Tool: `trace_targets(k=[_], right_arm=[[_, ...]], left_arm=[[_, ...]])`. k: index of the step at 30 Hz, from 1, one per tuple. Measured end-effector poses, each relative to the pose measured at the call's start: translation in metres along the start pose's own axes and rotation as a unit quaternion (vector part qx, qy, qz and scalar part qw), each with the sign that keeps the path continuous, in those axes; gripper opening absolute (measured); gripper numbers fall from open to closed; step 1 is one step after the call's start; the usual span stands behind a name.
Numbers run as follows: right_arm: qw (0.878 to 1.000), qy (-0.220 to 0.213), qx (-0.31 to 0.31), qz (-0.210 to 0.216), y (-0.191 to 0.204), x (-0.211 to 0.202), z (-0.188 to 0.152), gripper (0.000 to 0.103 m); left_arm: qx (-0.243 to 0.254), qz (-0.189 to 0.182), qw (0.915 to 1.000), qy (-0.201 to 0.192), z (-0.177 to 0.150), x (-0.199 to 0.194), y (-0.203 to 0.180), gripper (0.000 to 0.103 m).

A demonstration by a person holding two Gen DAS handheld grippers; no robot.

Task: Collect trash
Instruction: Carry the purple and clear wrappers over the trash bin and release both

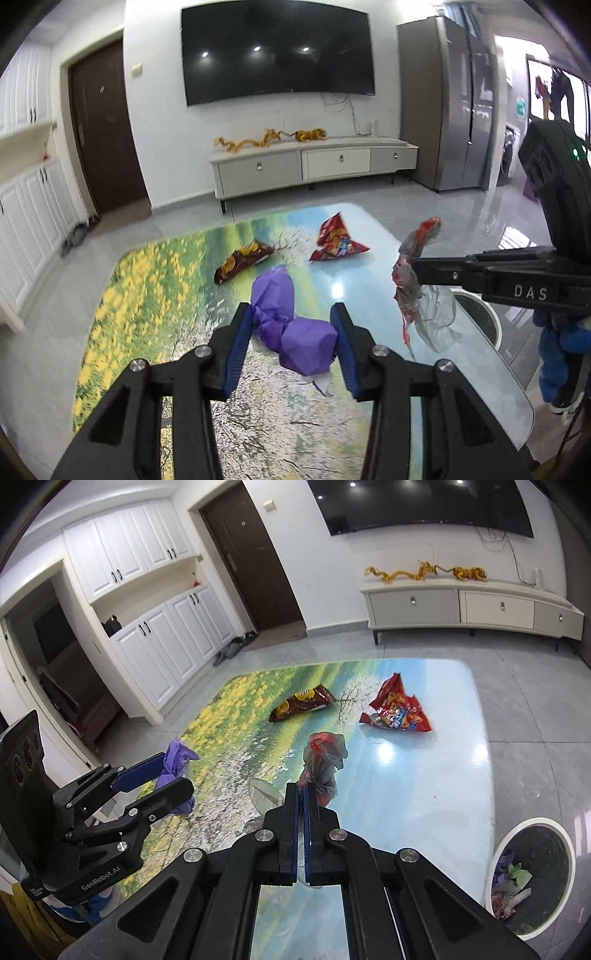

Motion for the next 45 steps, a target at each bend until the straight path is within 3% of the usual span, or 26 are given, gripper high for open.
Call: trace_targets(k=[9, 23, 29, 34, 37, 42, 43, 45], right_arm=[[0.999, -0.044, 0.028, 0.001, -0.038, -0.056, -0.014, 0.002], [0.991, -0.093, 0.089, -0.031, -0.122, -0.115, -0.039, 0.002], [0.982, -0.100, 0.141, -0.079, -0.179, -0.127, -0.060, 0.002], [0.962, -0.077, 0.214, -0.150, -0.257, -0.126, -0.089, 0.002], [0.950, -0.062, 0.254, -0.171, -0.299, -0.119, -0.102, 0.003], [0.942, -0.040, 0.280, -0.183, -0.337, -0.101, -0.115, 0.006], [0.940, -0.033, 0.282, -0.188, -0.343, -0.095, -0.117, 0.010], [0.938, -0.025, 0.287, -0.193, -0.351, -0.088, -0.120, 0.029]], left_arm=[[0.060, -0.003, 0.9982, -0.007, 0.016, -0.011, -0.056, 0.041], [0.132, -0.040, 0.9904, 0.013, 0.035, 0.020, -0.149, 0.041], [0.154, -0.101, 0.9817, 0.049, 0.044, 0.058, -0.198, 0.041], [0.153, -0.161, 0.9704, 0.095, 0.055, 0.110, -0.254, 0.042], [0.163, -0.178, 0.9644, 0.109, 0.057, 0.138, -0.289, 0.044], [0.164, -0.201, 0.9570, 0.130, 0.054, 0.182, -0.334, 0.049], [0.161, -0.204, 0.9563, 0.134, 0.053, 0.189, -0.338, 0.052], [0.157, -0.210, 0.9544, 0.143, 0.051, 0.201, -0.346, 0.056]])
Point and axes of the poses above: each gripper's, at about its wrist camera, not at the fingertips, and x roughly the way its jaws point, y to its left, z to its top, the point moved 2 cm from there along x, roughly the way its jaws point
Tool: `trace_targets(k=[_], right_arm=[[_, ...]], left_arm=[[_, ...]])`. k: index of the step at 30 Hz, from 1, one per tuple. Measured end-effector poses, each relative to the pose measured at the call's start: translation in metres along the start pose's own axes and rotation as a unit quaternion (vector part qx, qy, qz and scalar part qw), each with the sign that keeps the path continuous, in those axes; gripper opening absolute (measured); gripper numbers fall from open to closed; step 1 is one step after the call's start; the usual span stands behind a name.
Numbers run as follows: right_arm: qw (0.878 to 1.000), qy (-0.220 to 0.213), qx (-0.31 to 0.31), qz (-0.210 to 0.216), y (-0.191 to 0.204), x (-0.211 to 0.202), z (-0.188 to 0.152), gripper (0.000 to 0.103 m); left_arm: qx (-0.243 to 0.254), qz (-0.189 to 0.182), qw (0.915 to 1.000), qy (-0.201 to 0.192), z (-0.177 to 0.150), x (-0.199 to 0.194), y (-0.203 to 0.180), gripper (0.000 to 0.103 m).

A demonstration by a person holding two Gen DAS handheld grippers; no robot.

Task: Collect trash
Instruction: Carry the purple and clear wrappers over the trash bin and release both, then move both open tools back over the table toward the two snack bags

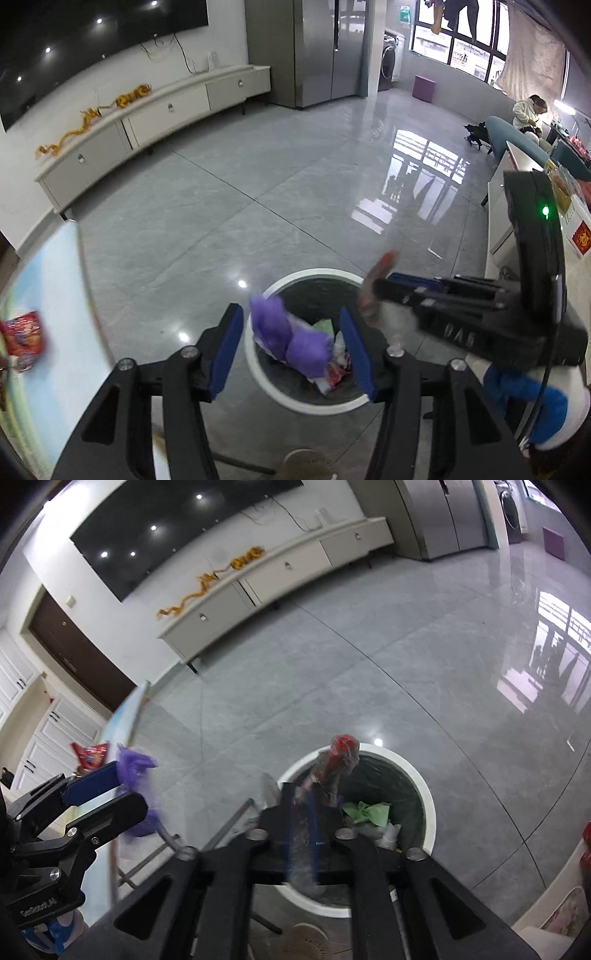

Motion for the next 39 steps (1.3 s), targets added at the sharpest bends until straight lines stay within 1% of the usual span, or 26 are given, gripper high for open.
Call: trace_targets(k=[1, 2, 7, 10, 14, 17, 19, 25, 31, 35, 39], right_arm=[[1.000, 0.002, 0.003, -0.005, -0.004, 0.005, 0.000, 0.037], [1.000, 0.003, 0.005, -0.008, -0.004, 0.005, -0.004, 0.037], [1.000, 0.004, 0.019, -0.019, -0.016, 0.005, -0.006, 0.037], [0.999, -0.001, 0.031, -0.022, -0.017, -0.002, -0.007, 0.037], [0.999, -0.018, 0.036, -0.014, -0.011, -0.017, -0.005, 0.037], [0.999, -0.031, 0.027, -0.006, 0.002, -0.032, -0.005, 0.037], [0.999, -0.038, 0.017, 0.001, 0.015, -0.043, -0.007, 0.037], [0.998, -0.044, -0.028, 0.030, 0.063, -0.063, -0.019, 0.037], [0.994, -0.038, -0.080, 0.060, 0.119, -0.074, -0.035, 0.037], [0.990, -0.032, -0.111, 0.075, 0.155, -0.078, -0.046, 0.037], [0.986, -0.027, -0.141, 0.085, 0.186, -0.083, -0.058, 0.037]], left_arm=[[-0.002, -0.003, 1.0000, 0.002, 0.001, 0.006, 0.000, 0.059], [-0.005, -0.007, 1.0000, 0.004, 0.001, 0.010, 0.001, 0.061], [-0.021, -0.021, 0.9996, 0.004, 0.005, 0.018, 0.006, 0.063], [-0.026, -0.015, 0.9996, 0.001, 0.004, 0.012, 0.006, 0.063], [-0.010, 0.034, 0.9994, -0.003, -0.002, -0.007, 0.006, 0.063], [-0.010, 0.049, 0.9987, -0.006, -0.011, -0.025, 0.012, 0.063], [-0.010, 0.068, 0.9976, -0.010, -0.021, -0.040, 0.019, 0.063], [-0.034, 0.103, 0.9938, -0.026, -0.057, -0.091, 0.051, 0.062], [-0.071, 0.151, 0.9853, -0.040, -0.095, -0.140, 0.088, 0.062], [-0.103, 0.170, 0.9790, -0.047, -0.118, -0.170, 0.114, 0.062], [-0.139, 0.188, 0.9707, -0.056, -0.147, -0.200, 0.138, 0.063]])
Point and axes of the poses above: each gripper's, at about its wrist camera, not at the fingertips, and x roughly the way its jaws point, y to its left, z to its top, the point moved 2 cm from there along x, roughly the way its jaws point
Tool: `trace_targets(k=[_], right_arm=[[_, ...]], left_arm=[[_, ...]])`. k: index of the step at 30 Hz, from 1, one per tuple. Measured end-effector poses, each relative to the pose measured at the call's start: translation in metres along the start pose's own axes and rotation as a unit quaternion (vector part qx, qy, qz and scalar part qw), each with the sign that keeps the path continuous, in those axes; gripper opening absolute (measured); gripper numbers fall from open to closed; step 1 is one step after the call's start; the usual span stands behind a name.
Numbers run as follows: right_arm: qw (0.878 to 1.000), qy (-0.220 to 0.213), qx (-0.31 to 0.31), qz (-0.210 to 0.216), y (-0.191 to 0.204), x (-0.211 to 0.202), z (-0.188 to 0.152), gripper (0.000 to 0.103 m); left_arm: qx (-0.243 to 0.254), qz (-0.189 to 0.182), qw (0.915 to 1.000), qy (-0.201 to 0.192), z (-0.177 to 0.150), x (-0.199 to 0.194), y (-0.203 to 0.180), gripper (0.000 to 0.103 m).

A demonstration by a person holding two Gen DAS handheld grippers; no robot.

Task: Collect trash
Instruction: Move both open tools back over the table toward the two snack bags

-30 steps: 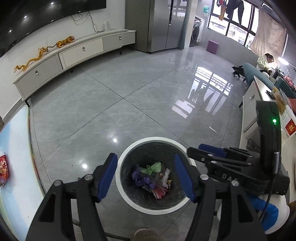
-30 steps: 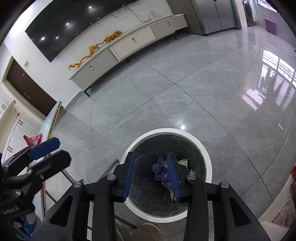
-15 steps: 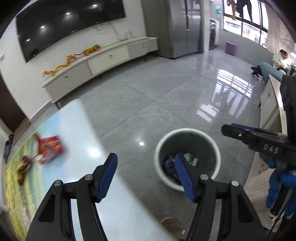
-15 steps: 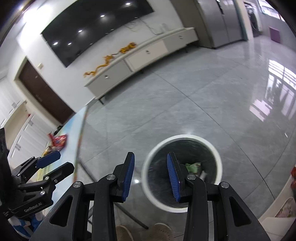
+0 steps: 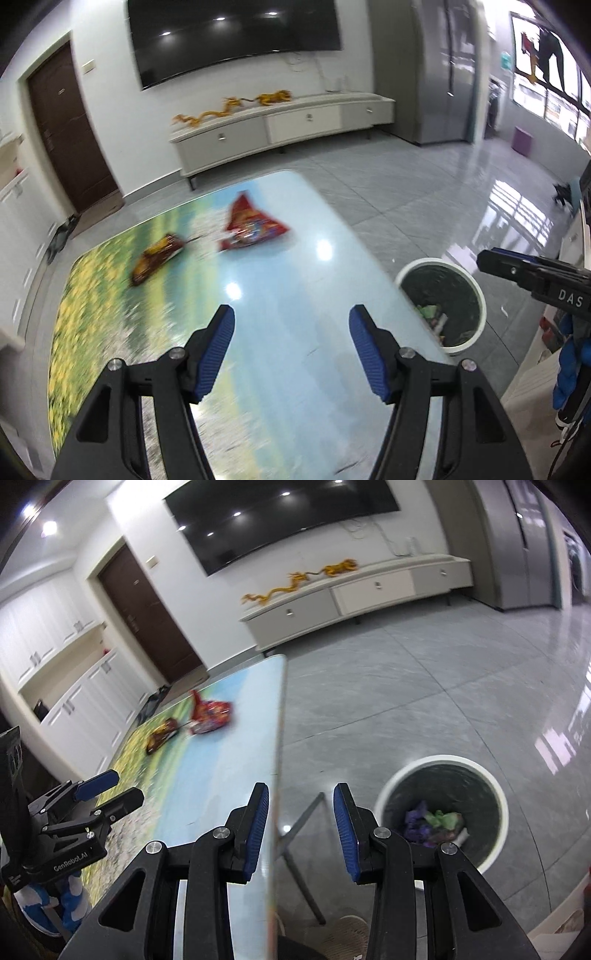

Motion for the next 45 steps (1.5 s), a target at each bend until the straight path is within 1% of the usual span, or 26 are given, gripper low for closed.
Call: trace_targets(k=[4, 9, 15, 22, 31, 45], right_arm=[[1.000, 0.004, -0.028, 0.012, 0.031, -0.001, -0.002, 0.037], [0.998, 0.012, -0.065, 0.024, 0.072, 0.000, -0.009, 0.037], [0.995, 0.015, -0.096, 0.032, 0.106, -0.003, -0.013, 0.037], [0.991, 0.025, -0.125, 0.044, 0.139, 0.000, -0.023, 0.037], [0.989, 0.030, -0.136, 0.041, 0.152, 0.002, -0.025, 0.038], [0.992, 0.041, -0.119, 0.030, 0.135, 0.015, -0.021, 0.039]], left_arm=[[-0.028, 0.023, 0.9993, -0.009, -0.016, -0.019, 0.035, 0.063], [-0.060, 0.035, 0.9975, -0.015, -0.035, -0.035, 0.064, 0.063], [-0.090, 0.057, 0.9939, -0.030, -0.057, -0.054, 0.099, 0.063], [-0.112, 0.063, 0.9910, -0.036, -0.074, -0.068, 0.121, 0.063], [-0.118, 0.058, 0.9906, -0.039, -0.080, -0.070, 0.127, 0.063], [-0.092, 0.028, 0.9951, -0.022, -0.073, -0.046, 0.105, 0.063]])
Point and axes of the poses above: each gripper's, at about its wrist camera, not at the fingertips, and x roughly the way its jaws point, y to its left, z to its top, the point moved 2 cm from there along x, roughly the way its jaws point
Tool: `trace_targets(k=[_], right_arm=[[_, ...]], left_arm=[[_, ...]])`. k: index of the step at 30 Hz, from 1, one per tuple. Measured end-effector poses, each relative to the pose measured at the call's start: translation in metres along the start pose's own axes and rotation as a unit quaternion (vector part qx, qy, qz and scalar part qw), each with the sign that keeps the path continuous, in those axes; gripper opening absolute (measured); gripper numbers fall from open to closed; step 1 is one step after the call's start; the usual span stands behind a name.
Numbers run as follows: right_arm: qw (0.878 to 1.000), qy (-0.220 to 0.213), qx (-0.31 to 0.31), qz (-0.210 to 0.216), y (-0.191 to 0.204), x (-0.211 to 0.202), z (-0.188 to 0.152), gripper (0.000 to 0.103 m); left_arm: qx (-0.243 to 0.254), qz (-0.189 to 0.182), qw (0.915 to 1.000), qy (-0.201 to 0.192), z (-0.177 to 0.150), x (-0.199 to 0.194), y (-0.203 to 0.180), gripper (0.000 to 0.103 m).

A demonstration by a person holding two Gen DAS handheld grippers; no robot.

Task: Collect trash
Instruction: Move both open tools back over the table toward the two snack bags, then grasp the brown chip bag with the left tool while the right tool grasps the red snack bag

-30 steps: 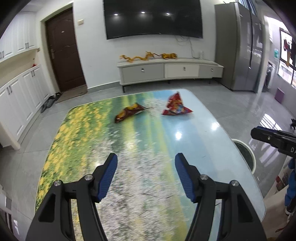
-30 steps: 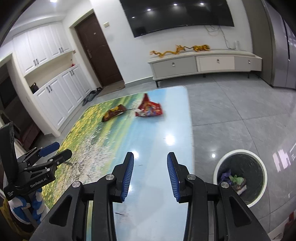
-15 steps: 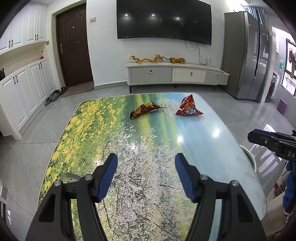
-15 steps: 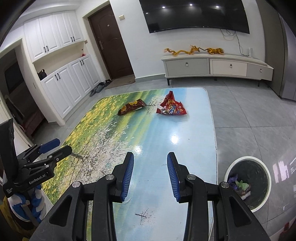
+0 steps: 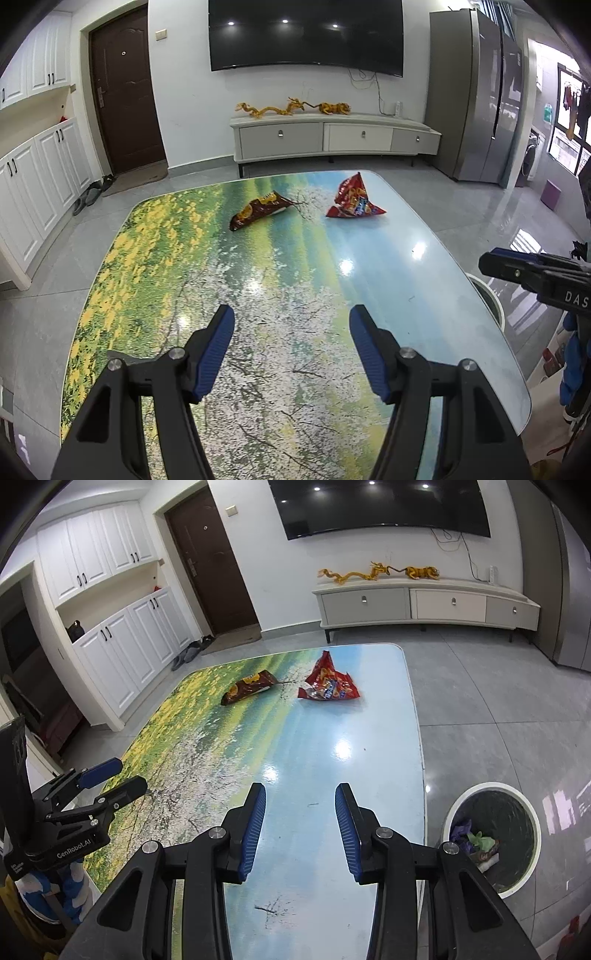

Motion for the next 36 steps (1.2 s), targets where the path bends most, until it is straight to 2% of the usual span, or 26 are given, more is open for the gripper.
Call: trace_targets(k=[16, 21, 23, 26, 29, 32, 36], right_arm=[[1.000, 0.010, 0.009, 0.006, -0.010, 0.014, -0.004, 0.039], [1.000, 0.019, 0.008, 0.007, -0.012, 0.023, -0.001, 0.041], [1.000, 0.023, 0.003, 0.005, -0.011, 0.029, 0.002, 0.043], [1.000, 0.027, -0.013, 0.006, -0.011, 0.042, 0.015, 0.049], [0.999, 0.028, -0.036, 0.011, -0.011, 0.063, 0.037, 0.054], [0.998, 0.022, -0.051, 0.018, -0.013, 0.092, 0.066, 0.065], [0.997, 0.018, -0.071, 0.014, -0.018, 0.140, 0.103, 0.066]], left_arm=[[0.007, -0.005, 0.9998, 0.018, -0.002, 0.016, -0.007, 0.063], [-0.005, -0.015, 0.9996, 0.023, -0.001, 0.025, 0.001, 0.063], [-0.013, -0.020, 0.9995, 0.022, 0.002, 0.031, 0.011, 0.073], [-0.010, -0.018, 0.9997, 0.011, 0.013, 0.044, 0.032, 0.075], [-0.003, -0.038, 0.9993, 0.008, 0.033, 0.066, 0.055, 0.076], [0.014, -0.055, 0.9984, 0.007, 0.059, 0.100, 0.073, 0.078], [0.041, -0.056, 0.9975, 0.011, 0.093, 0.151, 0.084, 0.078]])
Point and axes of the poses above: each gripper's, at about its wrist camera, not at the fingertips, and x roughly the way its jaws point, y to its left, z to its top, the point moved 2 cm from there along x, roughly the way its jaws point
